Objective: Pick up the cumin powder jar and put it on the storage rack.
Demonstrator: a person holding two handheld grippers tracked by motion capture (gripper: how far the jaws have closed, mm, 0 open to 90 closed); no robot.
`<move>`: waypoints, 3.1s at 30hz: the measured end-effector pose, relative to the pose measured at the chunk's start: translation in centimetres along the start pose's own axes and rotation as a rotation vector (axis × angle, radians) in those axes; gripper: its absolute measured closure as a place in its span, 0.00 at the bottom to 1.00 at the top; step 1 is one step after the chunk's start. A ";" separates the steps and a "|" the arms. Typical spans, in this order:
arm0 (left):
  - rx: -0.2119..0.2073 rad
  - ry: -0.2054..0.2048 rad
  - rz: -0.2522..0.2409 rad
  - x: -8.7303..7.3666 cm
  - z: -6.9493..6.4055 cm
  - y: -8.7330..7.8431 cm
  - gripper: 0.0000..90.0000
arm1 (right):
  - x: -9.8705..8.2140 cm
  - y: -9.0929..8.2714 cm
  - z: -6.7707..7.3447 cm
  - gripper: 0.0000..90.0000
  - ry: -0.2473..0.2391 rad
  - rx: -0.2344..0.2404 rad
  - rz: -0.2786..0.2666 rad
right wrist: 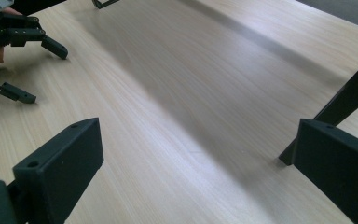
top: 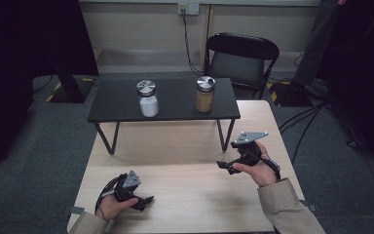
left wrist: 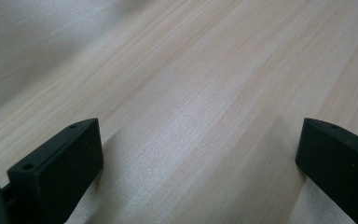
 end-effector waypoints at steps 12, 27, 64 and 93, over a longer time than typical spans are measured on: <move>0.000 0.000 0.000 0.0 0.0 0.0 0.00 | -1.1 0.3 0.2 0.01 -0.003 0.004 0.007; 0.001 -0.002 0.000 0.0 0.0 0.0 0.00 | -3.1 0.8 0.6 0.01 -0.019 -0.007 0.028; 0.003 -0.005 -0.001 0.0 -0.1 0.0 0.00 | -9.1 3.2 0.3 0.01 0.028 -0.029 0.085; 0.004 -0.005 -0.001 0.0 -0.1 0.0 0.00 | -10.9 4.2 -0.2 0.01 0.042 -0.037 0.113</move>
Point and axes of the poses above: each handheld gripper's, and its own axes: y roughly forward along the jaws, x roughly out of its top, z roughly to its left, the point moved 8 cm from there along y, roughly forward along the jaws, and after that the axes turned 5 degrees about x, right-handed, at the moved point
